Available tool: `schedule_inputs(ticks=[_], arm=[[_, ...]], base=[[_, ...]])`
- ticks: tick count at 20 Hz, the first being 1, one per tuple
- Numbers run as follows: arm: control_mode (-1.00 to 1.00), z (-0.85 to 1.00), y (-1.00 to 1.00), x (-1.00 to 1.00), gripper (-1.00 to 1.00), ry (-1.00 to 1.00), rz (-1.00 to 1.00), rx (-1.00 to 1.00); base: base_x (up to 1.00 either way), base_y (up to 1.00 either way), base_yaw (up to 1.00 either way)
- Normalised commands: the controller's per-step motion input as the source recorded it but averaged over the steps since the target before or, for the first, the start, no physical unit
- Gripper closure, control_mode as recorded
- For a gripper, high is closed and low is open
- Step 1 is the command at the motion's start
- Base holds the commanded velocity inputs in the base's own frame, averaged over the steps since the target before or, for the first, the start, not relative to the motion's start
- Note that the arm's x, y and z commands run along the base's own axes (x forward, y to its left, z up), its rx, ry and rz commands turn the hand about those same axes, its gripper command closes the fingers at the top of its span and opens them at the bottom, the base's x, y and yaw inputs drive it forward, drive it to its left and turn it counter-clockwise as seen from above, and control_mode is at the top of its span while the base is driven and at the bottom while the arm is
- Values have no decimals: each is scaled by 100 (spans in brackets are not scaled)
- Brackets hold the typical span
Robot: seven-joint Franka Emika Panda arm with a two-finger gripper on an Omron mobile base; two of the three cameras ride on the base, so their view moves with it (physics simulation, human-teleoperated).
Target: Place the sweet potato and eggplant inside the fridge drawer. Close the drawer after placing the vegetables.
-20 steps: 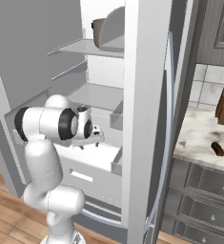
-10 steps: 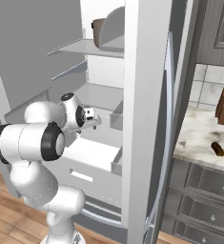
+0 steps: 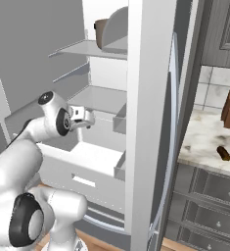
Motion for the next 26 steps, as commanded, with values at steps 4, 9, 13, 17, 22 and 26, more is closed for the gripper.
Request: schedule_inputs(ticks=[4,9,13,17,22,26], arm=[[-100,80,0,-100,-100,-14,-11,6],[-100,20,0,-100,-100,-15,-8,11],[-100,-9,1,-95,-100,-2,-3,5],[-100,-14,0,-28,-100,0,0,0],[-100,0,0,-5,-100,-2,0,-1],[100,-1,2,-33,-100,-4,0,-1]], base=[[0,0,0],[0,0,0],[0,0,0],[0,0,0],[0,0,0],[-50,11,0]])
